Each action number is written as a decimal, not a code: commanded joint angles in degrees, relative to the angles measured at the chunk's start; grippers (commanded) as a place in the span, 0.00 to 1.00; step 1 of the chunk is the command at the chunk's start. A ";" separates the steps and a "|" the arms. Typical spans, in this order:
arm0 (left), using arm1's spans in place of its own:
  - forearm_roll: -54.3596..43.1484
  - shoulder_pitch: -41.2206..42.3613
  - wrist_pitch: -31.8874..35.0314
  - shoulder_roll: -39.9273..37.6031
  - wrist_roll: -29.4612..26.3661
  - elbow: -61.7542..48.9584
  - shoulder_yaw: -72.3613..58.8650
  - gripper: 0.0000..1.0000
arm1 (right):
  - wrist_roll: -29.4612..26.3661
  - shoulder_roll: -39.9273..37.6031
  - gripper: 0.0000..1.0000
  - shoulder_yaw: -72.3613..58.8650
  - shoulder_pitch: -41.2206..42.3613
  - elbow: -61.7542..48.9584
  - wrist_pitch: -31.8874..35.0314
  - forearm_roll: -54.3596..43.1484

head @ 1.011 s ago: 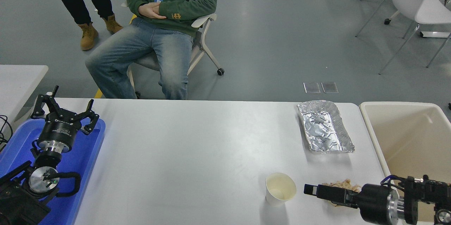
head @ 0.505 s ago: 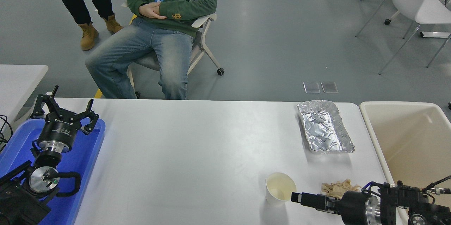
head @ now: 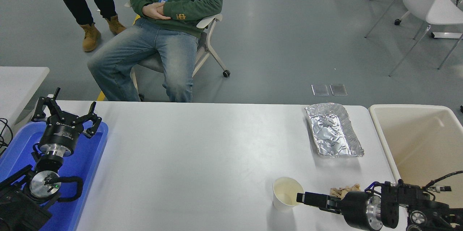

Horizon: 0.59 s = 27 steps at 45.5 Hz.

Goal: Clean the table surface

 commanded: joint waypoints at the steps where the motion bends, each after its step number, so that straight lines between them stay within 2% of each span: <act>1: 0.05 0.00 0.00 0.00 0.00 0.00 0.00 1.00 | -1.42 1.61 0.99 -0.05 0.80 -0.13 0.74 1.68; 27: 0.05 0.00 0.00 0.00 0.00 0.00 0.00 1.00 | -2.56 6.36 0.99 -0.13 2.47 -4.88 0.83 1.59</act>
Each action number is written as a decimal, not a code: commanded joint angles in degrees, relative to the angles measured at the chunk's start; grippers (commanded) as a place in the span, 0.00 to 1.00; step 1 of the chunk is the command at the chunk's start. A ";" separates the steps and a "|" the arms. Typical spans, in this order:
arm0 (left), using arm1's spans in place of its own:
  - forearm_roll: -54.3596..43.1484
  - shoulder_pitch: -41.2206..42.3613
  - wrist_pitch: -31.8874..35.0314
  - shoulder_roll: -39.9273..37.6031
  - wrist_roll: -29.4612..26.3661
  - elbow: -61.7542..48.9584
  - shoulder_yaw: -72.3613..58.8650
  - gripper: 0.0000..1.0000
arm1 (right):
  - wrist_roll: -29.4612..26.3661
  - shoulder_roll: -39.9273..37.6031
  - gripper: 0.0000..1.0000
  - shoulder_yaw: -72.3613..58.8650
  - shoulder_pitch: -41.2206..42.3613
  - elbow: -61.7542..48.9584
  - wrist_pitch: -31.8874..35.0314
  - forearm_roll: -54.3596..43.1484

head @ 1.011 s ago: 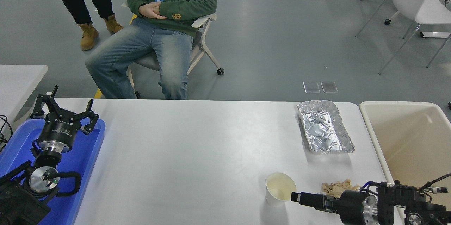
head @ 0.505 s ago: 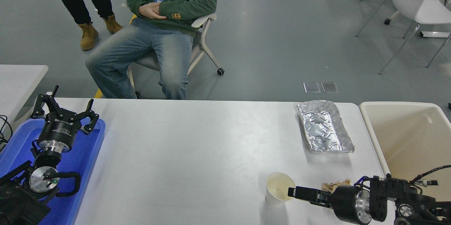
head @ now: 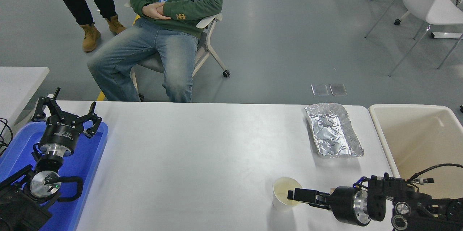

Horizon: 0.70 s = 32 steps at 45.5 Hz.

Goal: Clean the table surface

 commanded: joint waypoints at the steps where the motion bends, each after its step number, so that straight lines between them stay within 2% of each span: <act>1: -0.06 0.00 0.00 0.00 0.00 0.00 0.00 1.00 | -0.15 2.02 0.99 -0.04 0.45 -1.95 0.13 0.04; 11: 0.03 0.00 0.00 0.00 0.00 0.00 0.00 1.00 | -0.15 3.51 0.98 -0.12 0.36 -3.54 0.13 -0.22; 26: 0.03 0.00 0.00 0.00 0.00 0.00 0.00 1.00 | -0.15 5.80 0.90 -0.56 0.18 -5.38 0.13 -0.66; 32: 0.03 0.00 0.00 0.00 0.00 0.00 0.00 1.00 | -0.15 6.59 0.84 -1.53 0.45 -6.79 0.13 -0.84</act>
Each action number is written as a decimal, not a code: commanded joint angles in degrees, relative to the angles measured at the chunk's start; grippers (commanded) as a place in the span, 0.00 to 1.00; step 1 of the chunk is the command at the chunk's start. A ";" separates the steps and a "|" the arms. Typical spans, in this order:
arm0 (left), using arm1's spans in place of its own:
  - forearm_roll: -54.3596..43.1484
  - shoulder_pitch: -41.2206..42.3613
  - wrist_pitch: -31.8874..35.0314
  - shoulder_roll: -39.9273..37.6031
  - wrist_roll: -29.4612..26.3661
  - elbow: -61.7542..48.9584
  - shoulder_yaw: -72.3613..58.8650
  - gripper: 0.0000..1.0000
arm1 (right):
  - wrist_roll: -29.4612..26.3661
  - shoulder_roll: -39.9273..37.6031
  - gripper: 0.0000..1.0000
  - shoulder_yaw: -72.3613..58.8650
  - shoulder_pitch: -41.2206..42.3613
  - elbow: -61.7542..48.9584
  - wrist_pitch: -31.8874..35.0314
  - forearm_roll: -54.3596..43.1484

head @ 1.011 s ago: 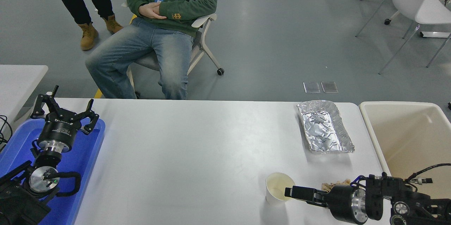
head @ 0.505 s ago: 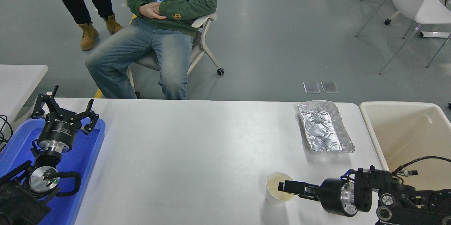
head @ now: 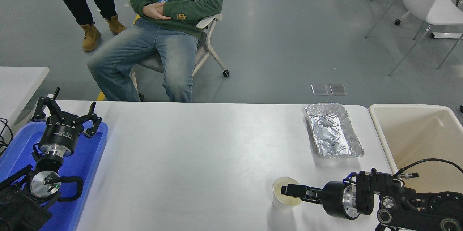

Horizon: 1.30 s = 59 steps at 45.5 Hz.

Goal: Clean the table surface

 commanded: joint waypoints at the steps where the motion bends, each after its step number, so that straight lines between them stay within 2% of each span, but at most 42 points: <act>1: -0.05 -0.01 0.00 0.00 0.00 0.00 0.00 1.00 | 0.13 1.41 0.81 -1.00 0.25 -1.77 0.09 -0.28; 4: -0.05 -0.01 0.00 0.00 0.00 0.00 0.00 1.00 | 0.13 1.49 0.78 -1.00 0.25 -1.77 0.18 -0.28; 9: 0.04 -0.01 0.00 0.00 0.00 0.00 0.00 1.00 | 0.13 1.49 0.60 -1.00 0.34 -1.77 0.53 -0.28; 16: -0.05 -0.01 0.00 0.00 0.00 0.00 0.00 1.00 | 0.04 1.05 0.23 -1.00 0.86 -1.77 1.59 -0.11; 19: 0.04 -0.01 0.00 0.00 0.00 0.00 0.00 1.00 | -0.13 0.88 0.01 -0.91 1.30 -1.77 1.67 0.42; 59: 0.04 -0.01 0.00 0.00 0.00 0.00 0.00 1.00 | -0.13 -3.60 0.00 3.21 2.10 0.69 4.92 3.58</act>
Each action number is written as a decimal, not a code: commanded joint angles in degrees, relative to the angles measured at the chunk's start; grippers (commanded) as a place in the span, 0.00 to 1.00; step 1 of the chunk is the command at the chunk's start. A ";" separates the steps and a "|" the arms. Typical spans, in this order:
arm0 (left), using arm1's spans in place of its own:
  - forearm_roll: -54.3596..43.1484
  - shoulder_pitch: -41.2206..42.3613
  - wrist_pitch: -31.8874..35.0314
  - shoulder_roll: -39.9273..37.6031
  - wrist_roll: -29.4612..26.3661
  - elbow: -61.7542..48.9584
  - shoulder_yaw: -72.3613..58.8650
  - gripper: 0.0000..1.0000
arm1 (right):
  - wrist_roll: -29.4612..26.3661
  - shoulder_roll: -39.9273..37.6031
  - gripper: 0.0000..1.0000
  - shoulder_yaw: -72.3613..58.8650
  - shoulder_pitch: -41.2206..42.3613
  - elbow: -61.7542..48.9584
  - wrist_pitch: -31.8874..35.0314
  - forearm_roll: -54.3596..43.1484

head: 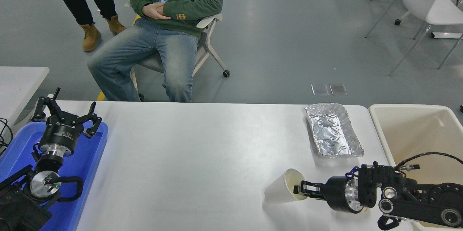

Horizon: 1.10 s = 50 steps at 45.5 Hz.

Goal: Clean the table surface

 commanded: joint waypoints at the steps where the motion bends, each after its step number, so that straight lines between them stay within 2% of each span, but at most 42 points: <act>1: 0.04 0.00 0.00 0.00 0.00 0.00 0.00 1.00 | 0.25 -1.44 0.00 2.43 0.04 0.94 1.03 0.98; 22: 0.04 0.00 0.00 0.00 0.00 0.00 0.00 1.00 | 0.07 -7.51 0.00 17.28 0.22 1.03 7.53 7.67; 40: 0.04 0.00 0.00 0.00 0.00 0.00 0.00 1.00 | -0.02 -13.92 0.00 24.32 0.39 -0.28 7.80 14.26; 50: 0.04 0.00 0.00 0.00 0.00 0.00 0.00 1.00 | -0.02 -18.05 0.00 25.47 4.61 -3.71 7.80 20.23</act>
